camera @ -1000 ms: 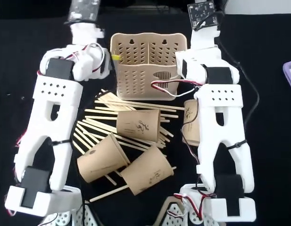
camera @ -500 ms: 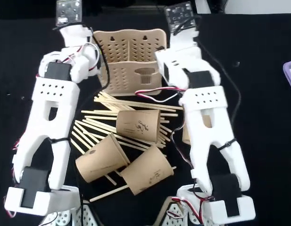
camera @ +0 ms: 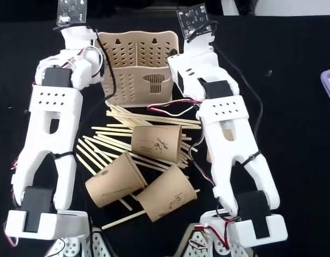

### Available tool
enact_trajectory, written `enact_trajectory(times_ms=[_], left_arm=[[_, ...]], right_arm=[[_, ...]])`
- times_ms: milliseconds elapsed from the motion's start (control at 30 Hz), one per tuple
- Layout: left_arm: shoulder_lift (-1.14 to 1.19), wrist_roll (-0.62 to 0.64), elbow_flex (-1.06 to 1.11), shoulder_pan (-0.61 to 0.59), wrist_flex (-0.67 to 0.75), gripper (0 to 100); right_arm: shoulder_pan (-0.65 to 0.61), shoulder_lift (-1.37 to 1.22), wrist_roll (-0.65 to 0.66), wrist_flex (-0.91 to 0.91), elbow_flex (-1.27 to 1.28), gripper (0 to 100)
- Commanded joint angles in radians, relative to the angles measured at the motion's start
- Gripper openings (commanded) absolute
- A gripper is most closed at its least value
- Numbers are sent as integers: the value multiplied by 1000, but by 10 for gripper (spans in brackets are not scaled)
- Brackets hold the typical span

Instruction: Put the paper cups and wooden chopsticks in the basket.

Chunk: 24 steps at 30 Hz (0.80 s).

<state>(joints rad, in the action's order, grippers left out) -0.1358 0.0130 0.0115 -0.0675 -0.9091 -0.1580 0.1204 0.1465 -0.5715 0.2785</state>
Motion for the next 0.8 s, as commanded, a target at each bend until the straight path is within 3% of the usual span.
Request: enact_trajectory(times_ms=[0,167,367,600,767], left_arm=[[-6,18,-74,-87,8,237],[-2,74,-143,-99,11,235],[-8,74,-216,-105,-25,234],[-8,66,-381,-107,-333,234],[-8,64,-443,-173,-543,234]], right_arm=[[5,48,-2,-17,-1,142],[-41,59,-2,-17,-62,293],[-41,64,-2,-95,-223,253],[-41,150,-2,-347,-367,250],[-41,328,6,-589,-335,248]])
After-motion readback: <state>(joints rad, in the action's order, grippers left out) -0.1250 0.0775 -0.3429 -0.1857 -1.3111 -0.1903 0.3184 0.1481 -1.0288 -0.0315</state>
